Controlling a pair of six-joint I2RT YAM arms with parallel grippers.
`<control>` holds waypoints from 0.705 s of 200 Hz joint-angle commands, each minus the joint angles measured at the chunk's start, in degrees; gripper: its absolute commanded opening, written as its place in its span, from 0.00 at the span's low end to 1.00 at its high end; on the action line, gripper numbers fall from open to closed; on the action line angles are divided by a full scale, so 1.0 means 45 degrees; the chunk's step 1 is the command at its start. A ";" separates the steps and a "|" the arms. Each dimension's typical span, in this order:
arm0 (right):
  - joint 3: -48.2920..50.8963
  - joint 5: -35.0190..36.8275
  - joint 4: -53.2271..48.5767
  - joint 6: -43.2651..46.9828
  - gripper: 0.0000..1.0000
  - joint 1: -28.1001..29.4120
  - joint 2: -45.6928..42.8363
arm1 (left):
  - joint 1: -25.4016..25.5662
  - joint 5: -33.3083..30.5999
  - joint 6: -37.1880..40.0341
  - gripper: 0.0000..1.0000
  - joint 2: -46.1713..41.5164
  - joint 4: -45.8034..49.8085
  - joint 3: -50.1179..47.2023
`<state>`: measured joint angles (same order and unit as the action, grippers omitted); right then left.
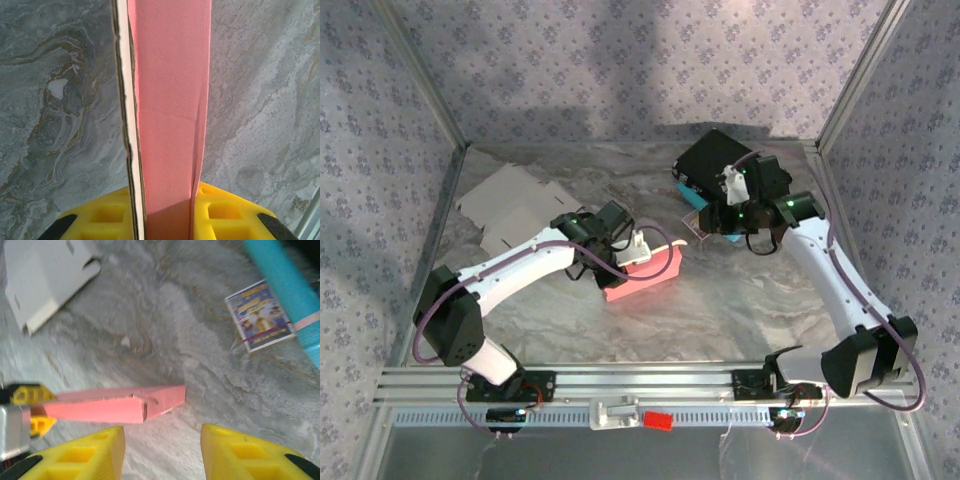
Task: Fold the paper box
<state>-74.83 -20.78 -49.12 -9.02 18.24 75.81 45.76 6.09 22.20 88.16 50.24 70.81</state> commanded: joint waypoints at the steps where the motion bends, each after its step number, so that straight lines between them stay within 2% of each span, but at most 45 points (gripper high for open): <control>1: 0.0010 -0.0920 -0.0883 0.3041 0.44 0.0427 0.0421 | -0.0269 0.0877 0.0840 0.20 -0.0313 0.0809 -0.0037; 51: 0.0082 -0.1299 -0.0564 0.3595 0.43 0.0834 0.1490 | -0.0771 0.1915 0.1478 0.21 -0.0212 0.1450 0.0334; 125: -0.0865 -0.1266 -0.1011 0.4305 0.44 0.1489 0.3121 | -0.0892 0.2036 0.1574 0.21 -0.0079 0.1529 0.0374; 141: -0.0987 -0.1436 -0.1040 0.4305 0.40 0.1475 0.3234 | -0.0892 0.1990 0.1562 0.21 -0.0035 0.1533 0.0418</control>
<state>-76.82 -25.58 -51.77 8.45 24.91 89.65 42.06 13.56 28.05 88.16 54.89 70.83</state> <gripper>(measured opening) 0.426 0.220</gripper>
